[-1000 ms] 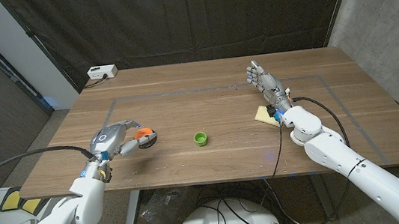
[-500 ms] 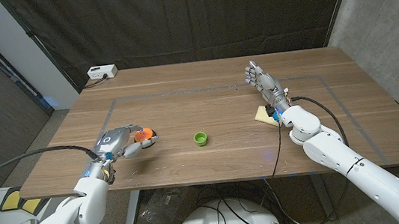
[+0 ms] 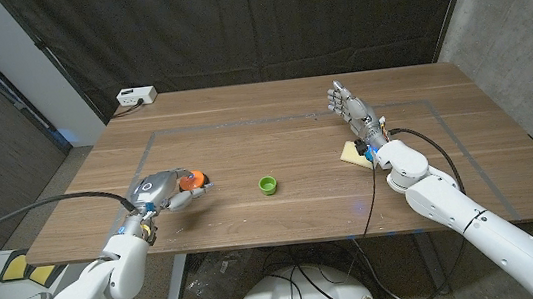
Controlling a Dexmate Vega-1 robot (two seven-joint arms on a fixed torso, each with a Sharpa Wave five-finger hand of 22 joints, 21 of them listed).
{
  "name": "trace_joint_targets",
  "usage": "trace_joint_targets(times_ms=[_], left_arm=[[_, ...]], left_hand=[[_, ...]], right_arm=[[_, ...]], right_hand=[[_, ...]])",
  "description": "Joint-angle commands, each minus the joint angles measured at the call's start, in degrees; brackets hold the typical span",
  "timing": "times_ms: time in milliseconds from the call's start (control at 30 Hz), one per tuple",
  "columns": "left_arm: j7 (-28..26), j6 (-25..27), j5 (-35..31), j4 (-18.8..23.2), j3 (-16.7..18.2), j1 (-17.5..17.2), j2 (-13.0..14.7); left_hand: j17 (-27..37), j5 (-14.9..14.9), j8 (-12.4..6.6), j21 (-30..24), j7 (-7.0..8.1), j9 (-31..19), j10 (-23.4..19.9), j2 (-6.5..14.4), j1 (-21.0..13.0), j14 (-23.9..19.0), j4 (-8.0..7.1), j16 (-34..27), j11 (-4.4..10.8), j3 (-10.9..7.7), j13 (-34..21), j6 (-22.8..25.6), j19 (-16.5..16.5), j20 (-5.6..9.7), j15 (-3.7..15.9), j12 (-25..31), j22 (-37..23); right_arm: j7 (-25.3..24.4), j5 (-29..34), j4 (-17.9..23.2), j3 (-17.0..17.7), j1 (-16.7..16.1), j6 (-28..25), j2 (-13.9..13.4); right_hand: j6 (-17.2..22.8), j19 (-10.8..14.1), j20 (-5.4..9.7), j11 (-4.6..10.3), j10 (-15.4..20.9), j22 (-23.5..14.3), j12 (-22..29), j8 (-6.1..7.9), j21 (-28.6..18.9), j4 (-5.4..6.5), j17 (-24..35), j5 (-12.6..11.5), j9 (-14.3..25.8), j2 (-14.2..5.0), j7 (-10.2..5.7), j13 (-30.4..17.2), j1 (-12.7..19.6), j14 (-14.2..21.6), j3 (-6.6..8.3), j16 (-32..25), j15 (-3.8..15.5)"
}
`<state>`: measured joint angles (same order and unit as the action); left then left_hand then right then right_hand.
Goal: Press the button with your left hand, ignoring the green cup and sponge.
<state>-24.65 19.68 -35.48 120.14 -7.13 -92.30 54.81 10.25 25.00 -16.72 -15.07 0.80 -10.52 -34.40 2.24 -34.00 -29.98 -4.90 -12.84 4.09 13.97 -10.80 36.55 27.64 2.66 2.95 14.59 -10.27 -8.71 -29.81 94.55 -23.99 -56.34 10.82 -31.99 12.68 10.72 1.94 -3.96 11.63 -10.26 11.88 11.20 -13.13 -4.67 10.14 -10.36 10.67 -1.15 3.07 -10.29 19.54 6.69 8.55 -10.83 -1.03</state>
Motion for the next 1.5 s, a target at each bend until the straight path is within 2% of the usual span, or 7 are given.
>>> trace_joint_targets(times_ms=[33,433,567,867,1133,1433,1500], left_arm=[[2.2,1.6,2.1,-0.2,-2.8,2.9,2.3],[3.4,3.2,3.4,0.3,-5.1,4.7,4.6],[4.6,4.2,4.3,0.4,-6.0,5.5,5.2],[5.6,6.6,4.8,0.5,-8.3,7.0,6.4],[5.6,7.5,6.0,-0.6,-11.0,8.7,6.2],[5.4,8.9,7.9,-1.0,-13.3,9.5,6.2],[5.2,9.0,8.3,-1.0,-13.6,9.6,6.3]], left_hand=[[0.3,0.0,0.14,-0.2,0.03,-0.2,-0.6,-0.1,-0.2,-0.5,0.04,0.2,-0.13,0.31,-0.2,0.7,0.3,-0.07,2.95,-0.3,-0.2],[0.3,-0.2,0.08,0.2,-0.22,-0.2,-2.2,0.4,-0.8,-1.6,0.11,0.2,-0.05,0.37,-0.2,2.2,0.4,0.18,2.84,-0.3,-0.2],[0.3,-0.7,-0.99,0.2,-0.62,-0.2,-6.8,1.2,-1.6,-3.9,0.05,0.1,-0.33,0.71,-0.2,7.6,1.9,0.67,3.18,0.5,-0.2],[0.3,-1.0,-1.15,0.2,-0.83,-0.2,-8.2,1.5,-2.0,-4.8,0.03,0.1,-0.07,0.89,-0.2,9.5,2.5,0.83,3.20,0.5,-0.2],[0.3,-1.4,-1.69,0.4,-1.35,-0.1,-9.5,2.1,-2.7,-5.8,0.09,0.2,0.35,0.88,-0.2,12.7,2.9,1.10,3.70,0.3,-0.2],[0.2,-1.8,-1.82,0.4,-1.24,0.0,-11.3,2.7,-3.7,-7.5,0.31,0.1,0.69,0.85,-0.1,15.0,4.0,1.48,4.18,0.4,-0.2],[0.2,-1.9,-1.92,0.4,-1.37,0.1,-11.8,2.9,-4.0,-7.9,0.37,0.1,0.38,0.84,-0.1,15.9,4.2,1.56,4.33,0.3,-0.2]], right_arm=[[0.0,-0.3,-0.2,0.1,0.1,-0.1,0.1],[-0.2,-0.4,-0.6,0.1,0.5,-0.3,0.4],[-0.8,-0.4,-0.7,0.1,0.5,-0.3,0.8],[-0.4,-0.4,-1.2,-0.2,1.1,-0.4,1.0],[-0.5,-0.3,-1.0,-0.3,1.2,-0.8,0.9],[-0.7,-0.3,-0.2,-0.3,1.2,-1.7,0.4],[-0.7,-0.4,-0.2,-0.2,1.3,-1.9,0.4]], right_hand=[[-0.1,0.4,1.22,-0.20,0.6,-0.2,0.2,0.04,0.2,-0.16,0.1,-0.2,0.2,-0.28,0.09,-0.2,0.4,0.2,0.05,0.2,-0.14],[-0.1,0.5,1.16,-0.16,0.6,-0.2,0.2,0.03,0.3,-0.26,0.1,-0.2,0.2,-0.27,0.00,-0.2,0.4,0.4,0.01,0.2,-0.21],[0.0,0.6,1.15,-0.15,0.6,-0.2,0.2,0.04,0.3,-0.24,0.1,-0.1,0.2,-0.25,-0.01,-0.2,0.3,0.4,-0.05,0.2,-0.25],[0.0,0.8,1.00,-0.22,0.8,-0.2,0.3,0.04,0.3,-0.18,0.2,-0.1,0.2,-0.23,-0.03,-0.2,0.0,0.6,-0.18,0.1,-0.26],[0.1,0.8,0.97,-0.14,0.8,-0.2,0.2,0.05,0.4,-0.23,0.2,-0.1,0.2,-0.24,0.02,-0.2,0.0,0.7,-0.20,0.1,-0.31],[0.1,0.9,0.97,-0.18,0.8,-0.3,0.2,0.05,0.5,-0.25,0.2,-0.1,0.2,-0.25,0.02,-0.2,-0.1,0.7,-0.25,0.1,-0.33],[0.1,0.9,0.96,-0.12,0.8,-0.3,0.2,0.04,0.5,-0.26,0.2,-0.1,0.2,-0.26,0.01,-0.2,-0.1,0.6,-0.25,0.1,-0.33]])
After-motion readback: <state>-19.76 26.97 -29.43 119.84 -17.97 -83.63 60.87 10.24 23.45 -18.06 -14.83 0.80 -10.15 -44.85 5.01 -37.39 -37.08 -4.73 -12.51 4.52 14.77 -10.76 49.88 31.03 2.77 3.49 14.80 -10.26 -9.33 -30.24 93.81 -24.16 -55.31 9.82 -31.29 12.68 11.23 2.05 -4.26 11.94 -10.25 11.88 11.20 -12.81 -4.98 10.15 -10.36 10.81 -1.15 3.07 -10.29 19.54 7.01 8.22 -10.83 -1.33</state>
